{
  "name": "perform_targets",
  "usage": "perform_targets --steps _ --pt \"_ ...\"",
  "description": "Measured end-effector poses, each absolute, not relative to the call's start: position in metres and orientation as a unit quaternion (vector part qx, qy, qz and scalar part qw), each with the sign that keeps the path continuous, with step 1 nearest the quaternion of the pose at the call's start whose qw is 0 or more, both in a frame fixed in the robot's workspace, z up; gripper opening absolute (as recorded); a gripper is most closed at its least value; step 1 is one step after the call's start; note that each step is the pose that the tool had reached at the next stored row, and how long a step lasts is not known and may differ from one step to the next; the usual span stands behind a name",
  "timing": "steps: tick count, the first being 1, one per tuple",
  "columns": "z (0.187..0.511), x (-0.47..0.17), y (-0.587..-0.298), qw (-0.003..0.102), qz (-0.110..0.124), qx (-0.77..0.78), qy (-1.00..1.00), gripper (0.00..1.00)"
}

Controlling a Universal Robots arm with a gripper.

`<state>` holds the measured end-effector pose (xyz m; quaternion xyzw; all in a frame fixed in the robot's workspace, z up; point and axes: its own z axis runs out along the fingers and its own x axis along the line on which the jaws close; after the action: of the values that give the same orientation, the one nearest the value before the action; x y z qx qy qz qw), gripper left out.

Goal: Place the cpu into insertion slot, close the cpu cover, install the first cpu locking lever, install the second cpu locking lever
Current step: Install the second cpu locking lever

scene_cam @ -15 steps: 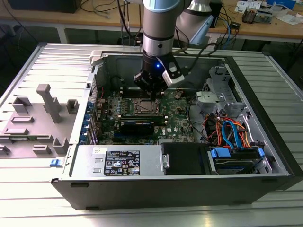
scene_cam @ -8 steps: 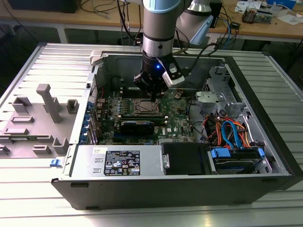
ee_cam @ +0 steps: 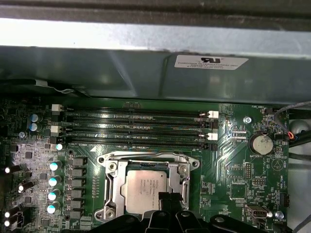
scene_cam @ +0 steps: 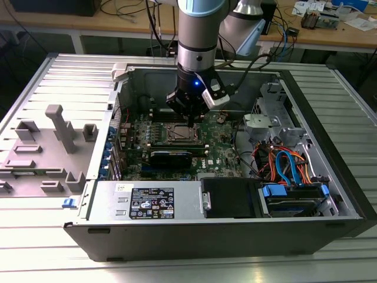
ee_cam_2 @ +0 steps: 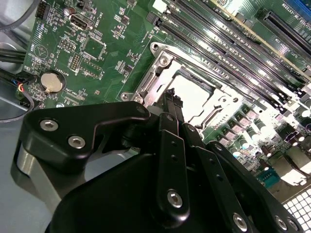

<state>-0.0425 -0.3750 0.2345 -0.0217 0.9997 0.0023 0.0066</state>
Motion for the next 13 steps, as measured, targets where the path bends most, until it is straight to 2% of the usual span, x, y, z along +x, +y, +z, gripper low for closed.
perform_targets --steps 9,13 --pt "0.241 -0.042 -0.376 0.007 0.002 -0.022 1.000 0.11" --pt "0.241 -0.043 -0.387 0.007 0.003 -0.022 1.000 0.11"
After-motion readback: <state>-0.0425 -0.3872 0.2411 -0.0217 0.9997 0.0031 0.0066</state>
